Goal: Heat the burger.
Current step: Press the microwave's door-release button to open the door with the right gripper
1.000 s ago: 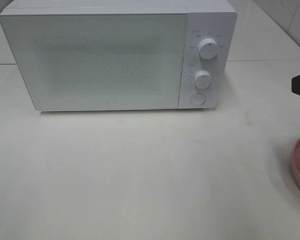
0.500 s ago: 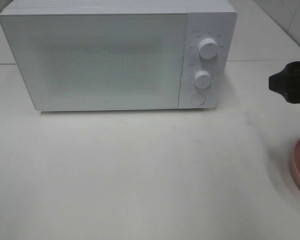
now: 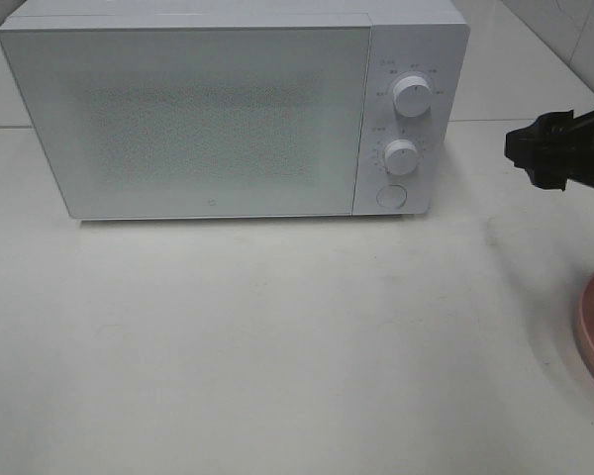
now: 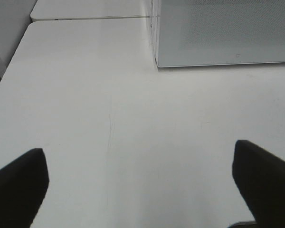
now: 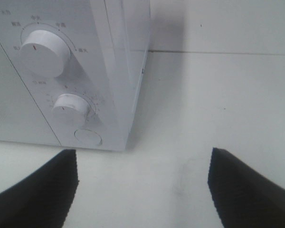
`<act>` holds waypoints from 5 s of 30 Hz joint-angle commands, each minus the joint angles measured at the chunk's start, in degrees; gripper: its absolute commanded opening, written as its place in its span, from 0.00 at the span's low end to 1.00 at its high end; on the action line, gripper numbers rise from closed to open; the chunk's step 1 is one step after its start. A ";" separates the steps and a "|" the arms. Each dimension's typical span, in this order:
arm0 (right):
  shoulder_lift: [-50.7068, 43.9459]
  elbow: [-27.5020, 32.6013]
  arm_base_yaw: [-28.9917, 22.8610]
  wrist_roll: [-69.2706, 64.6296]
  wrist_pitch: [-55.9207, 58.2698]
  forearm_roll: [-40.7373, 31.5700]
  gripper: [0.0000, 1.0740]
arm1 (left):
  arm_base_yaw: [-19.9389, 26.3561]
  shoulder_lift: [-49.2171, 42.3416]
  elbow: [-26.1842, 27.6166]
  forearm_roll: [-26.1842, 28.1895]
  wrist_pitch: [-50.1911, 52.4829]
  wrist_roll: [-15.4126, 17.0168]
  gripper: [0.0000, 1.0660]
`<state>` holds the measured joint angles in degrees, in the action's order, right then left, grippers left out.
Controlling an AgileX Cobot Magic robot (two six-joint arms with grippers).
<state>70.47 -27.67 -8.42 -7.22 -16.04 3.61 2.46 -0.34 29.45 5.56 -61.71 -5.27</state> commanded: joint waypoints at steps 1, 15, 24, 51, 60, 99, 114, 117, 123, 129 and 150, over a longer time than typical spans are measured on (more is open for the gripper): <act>0.29 3.55 0.17 -0.11 -10.20 -0.23 0.71 | 0.06 -0.74 0.00 0.63 0.52 0.00 0.92; 0.29 13.92 -0.06 7.91 -28.65 -12.55 0.71 | 0.06 -0.74 0.00 0.63 0.52 0.00 0.92; 3.90 16.10 -13.18 22.12 -36.61 -29.45 0.71 | 0.06 -0.74 0.00 0.63 0.52 0.00 0.92; 25.50 8.65 -36.44 23.78 -60.45 -51.22 0.71 | 0.06 -0.74 0.00 0.63 0.52 0.00 0.92; 27.62 5.04 -36.44 23.72 -60.56 -51.22 0.71 | 0.06 -0.74 0.00 0.63 0.52 0.00 0.92; 27.62 4.64 -36.44 -61.19 -52.14 -51.17 0.01 | 0.06 -0.74 0.00 0.63 0.52 0.00 0.92; 28.07 4.58 -36.27 -69.44 -45.55 -52.14 0.00 | 0.06 -0.74 0.00 0.63 0.52 0.00 0.92; 29.97 4.53 -35.47 -69.79 -45.55 -51.45 0.00 | 0.06 -0.74 0.00 0.63 0.52 0.00 0.92; 33.46 1.55 -34.89 -70.99 -45.26 -49.50 0.00 | 0.06 -0.74 0.00 0.63 0.52 0.00 0.92; 36.73 -1.78 -33.69 -71.22 -41.71 -48.47 0.00 | 0.06 -0.74 0.00 0.63 0.52 0.00 0.92; 44.23 -12.83 -23.09 -71.05 -36.78 -36.84 0.00 | 0.06 -0.74 0.00 0.63 0.52 0.00 0.92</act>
<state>114.08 -39.30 -32.31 -78.15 -53.80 -34.49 2.46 -0.34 29.45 5.73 -61.71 -5.27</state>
